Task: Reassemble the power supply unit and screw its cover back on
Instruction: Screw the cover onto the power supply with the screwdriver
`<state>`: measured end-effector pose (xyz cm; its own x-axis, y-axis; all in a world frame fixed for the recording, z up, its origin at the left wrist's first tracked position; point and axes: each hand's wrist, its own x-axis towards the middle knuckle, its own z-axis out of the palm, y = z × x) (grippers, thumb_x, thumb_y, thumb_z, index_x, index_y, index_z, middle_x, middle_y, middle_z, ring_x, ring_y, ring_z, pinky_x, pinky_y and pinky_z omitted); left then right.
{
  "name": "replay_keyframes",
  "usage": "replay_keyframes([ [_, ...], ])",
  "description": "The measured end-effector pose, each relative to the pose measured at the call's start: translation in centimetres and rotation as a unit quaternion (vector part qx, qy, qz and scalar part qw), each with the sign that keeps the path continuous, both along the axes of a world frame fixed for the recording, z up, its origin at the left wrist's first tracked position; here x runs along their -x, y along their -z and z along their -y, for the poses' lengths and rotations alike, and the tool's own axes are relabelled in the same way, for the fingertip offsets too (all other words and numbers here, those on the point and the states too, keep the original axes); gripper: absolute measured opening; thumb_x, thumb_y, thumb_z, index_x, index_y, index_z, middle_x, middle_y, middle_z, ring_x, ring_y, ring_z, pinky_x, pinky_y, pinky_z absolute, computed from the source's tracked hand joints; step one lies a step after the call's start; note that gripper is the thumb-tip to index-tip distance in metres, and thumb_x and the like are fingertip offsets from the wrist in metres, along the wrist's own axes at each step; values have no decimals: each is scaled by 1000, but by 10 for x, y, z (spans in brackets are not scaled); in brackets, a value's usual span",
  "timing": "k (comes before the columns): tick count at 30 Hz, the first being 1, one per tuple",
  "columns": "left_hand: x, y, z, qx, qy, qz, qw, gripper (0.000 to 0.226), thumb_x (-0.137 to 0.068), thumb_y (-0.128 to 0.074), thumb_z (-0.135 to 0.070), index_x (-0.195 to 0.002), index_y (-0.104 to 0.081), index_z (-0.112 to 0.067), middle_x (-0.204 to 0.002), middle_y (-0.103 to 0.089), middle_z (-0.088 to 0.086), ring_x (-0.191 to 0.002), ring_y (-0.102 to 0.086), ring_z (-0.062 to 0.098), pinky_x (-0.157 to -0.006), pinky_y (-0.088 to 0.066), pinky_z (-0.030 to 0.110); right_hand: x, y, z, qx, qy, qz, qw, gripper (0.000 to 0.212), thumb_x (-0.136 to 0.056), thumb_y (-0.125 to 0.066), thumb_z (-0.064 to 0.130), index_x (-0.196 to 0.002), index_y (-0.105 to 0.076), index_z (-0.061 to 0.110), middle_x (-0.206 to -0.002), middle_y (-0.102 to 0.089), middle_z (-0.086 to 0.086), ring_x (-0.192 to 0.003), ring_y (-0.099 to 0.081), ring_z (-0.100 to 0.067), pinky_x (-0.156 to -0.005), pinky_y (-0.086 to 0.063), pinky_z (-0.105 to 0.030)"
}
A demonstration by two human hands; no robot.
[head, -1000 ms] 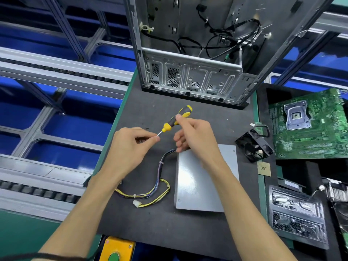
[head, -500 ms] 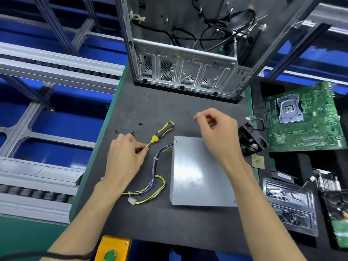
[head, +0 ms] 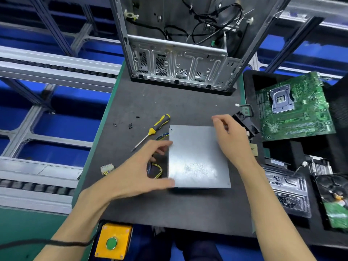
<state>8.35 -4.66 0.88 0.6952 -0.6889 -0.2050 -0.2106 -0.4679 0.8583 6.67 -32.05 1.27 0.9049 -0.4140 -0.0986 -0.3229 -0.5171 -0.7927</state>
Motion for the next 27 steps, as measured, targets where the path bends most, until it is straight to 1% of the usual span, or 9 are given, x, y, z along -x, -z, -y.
replay_keyframes([
  [2, 3, 5, 10, -21, -40, -42, 998, 95, -72, -82, -57, -151, -34, -36, -135, -44, -22, -135, -42, -4, -106, -39, 14, 6, 5, 7, -80, 21, -30, 996, 34, -101, -39, 43, -115, -67, 33, -111, -66, 21, -98, -56, 16, -82, -40, -11],
  [3, 5, 7, 13, -32, -59, -48, 997, 98, -71, -82, -59, -153, -32, -36, -136, -42, -19, -137, -41, -3, -107, -40, 16, 8, 8, 10, -130, 30, -41, 990, 38, -97, -35, 46, -110, -69, 36, -111, -67, 20, -103, -58, 11, -87, -43, -17],
  [5, 15, 11, 15, -26, -19, 18, 999, 110, -65, -85, -62, -154, -23, -46, -143, -31, -22, -134, -39, -6, -104, -42, 15, 11, 16, 13, -234, 50, -41, 970, 42, -99, -36, 43, -93, -78, 37, -106, -75, 14, -105, -66, -1, -90, -47, -25],
  [7, 19, 16, 12, 15, -11, 54, 998, 109, -65, -91, -52, -154, -28, -45, -143, -32, -17, -131, -44, -1, -103, -44, 16, 16, 24, 13, -305, 57, -13, 951, 52, -107, -38, 33, -81, -82, 39, -97, -78, 16, -95, -71, 2, -84, -49, -20],
  [9, 21, 21, 11, 60, -40, 57, 996, 102, -65, -94, -42, -151, -41, -38, -139, -40, -9, -130, -47, 4, -103, -47, 17, 21, 28, 9, -338, 67, 3, 939, 45, -104, -43, 31, -83, -82, 35, -98, -79, 15, -94, -71, 2, -84, -49, -21],
  [13, 32, 18, 13, 101, -91, 54, 989, 90, -66, -93, -42, -146, -53, -32, -139, -48, -8, -130, -53, 11, -100, -52, 23, 22, 18, 3, -330, 45, -15, 943, 36, -90, -49, 49, -97, -81, 33, -107, -78, 7, -100, -74, -9, -86, -50, -34],
  [17, 43, 4, 20, 164, -162, 38, 972, 83, -66, -88, -41, -141, -58, -21, -130, -60, -8, -121, -61, 15, -91, -56, 23, 19, 0, 12, -314, 44, -47, 947, 35, -85, -54, 53, -85, -81, 31, -98, -79, 3, -93, -75, -18, -89, -53, -42],
  [21, 47, -20, 36, 189, -222, 57, 955, 66, -68, -83, -47, -126, -69, -19, -117, -67, -5, -108, -66, 16, -77, -56, 18, 23, -14, 29, -275, -2, -105, 956, 39, -92, -58, 51, -79, -78, 20, -81, -78, 1, -69, -73, -14, -68, -49, -31],
  [27, 39, -37, 48, 139, -271, 83, 949, 51, -73, -81, -59, -110, -77, -25, -98, -69, -10, -90, -68, 6, -67, -50, 10, 33, -7, 34, -301, -36, -190, 934, 32, -98, -55, 47, -79, -62, 23, -71, -66, 1, -59, -62, -12, -65, -42, -31],
])
